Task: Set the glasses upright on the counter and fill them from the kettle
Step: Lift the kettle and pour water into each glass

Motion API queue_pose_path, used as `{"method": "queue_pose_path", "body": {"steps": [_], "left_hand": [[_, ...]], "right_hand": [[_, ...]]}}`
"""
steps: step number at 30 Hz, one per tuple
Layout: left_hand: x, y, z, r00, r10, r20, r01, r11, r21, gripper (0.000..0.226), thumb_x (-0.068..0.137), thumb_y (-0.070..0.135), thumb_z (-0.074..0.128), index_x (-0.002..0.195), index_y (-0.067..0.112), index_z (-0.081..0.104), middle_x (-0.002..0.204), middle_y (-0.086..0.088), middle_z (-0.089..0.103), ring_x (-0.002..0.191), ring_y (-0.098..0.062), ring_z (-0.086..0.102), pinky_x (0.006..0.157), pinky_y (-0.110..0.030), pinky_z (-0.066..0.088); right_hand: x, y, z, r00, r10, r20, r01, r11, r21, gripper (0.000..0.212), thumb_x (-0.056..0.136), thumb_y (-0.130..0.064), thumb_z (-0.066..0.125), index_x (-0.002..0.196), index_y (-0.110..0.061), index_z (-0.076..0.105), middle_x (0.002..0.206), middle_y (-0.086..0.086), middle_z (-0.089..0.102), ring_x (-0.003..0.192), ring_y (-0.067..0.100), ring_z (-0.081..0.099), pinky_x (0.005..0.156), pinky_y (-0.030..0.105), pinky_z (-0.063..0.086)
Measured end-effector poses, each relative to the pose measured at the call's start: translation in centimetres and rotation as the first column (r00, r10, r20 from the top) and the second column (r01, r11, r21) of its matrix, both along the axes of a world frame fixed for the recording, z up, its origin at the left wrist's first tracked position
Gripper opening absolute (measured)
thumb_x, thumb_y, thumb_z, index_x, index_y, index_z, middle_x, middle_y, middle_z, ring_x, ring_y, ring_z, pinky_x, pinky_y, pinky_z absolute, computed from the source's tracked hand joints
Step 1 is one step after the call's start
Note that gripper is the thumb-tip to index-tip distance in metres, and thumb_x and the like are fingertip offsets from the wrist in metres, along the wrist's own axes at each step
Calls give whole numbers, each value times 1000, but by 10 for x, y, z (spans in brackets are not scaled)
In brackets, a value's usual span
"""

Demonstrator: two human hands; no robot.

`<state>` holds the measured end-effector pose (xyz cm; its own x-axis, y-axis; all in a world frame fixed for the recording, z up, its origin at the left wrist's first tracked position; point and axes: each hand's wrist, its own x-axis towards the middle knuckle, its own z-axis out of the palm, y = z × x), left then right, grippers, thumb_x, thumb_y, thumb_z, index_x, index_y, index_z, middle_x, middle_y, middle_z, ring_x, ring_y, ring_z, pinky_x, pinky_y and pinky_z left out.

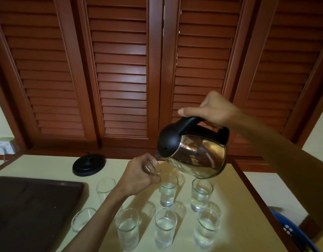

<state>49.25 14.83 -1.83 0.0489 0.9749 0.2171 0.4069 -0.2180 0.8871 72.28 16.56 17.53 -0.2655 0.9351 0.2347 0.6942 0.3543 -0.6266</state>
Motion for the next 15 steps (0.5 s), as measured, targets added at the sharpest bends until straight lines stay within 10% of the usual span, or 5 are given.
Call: {"method": "queue_pose_path", "body": {"steps": [15], "left_hand": [[1, -3, -20, 997, -56, 50, 57, 998, -35, 37, 55, 2, 78, 89, 13, 67, 68, 5, 66, 62, -11, 59, 66, -30, 50]], "right_hand": [[-37, -13, 28, 952, 72, 298, -95, 993, 65, 55, 79, -56, 80, 50, -16, 55, 36, -9, 42, 31, 6, 39, 42, 23, 33]]}}
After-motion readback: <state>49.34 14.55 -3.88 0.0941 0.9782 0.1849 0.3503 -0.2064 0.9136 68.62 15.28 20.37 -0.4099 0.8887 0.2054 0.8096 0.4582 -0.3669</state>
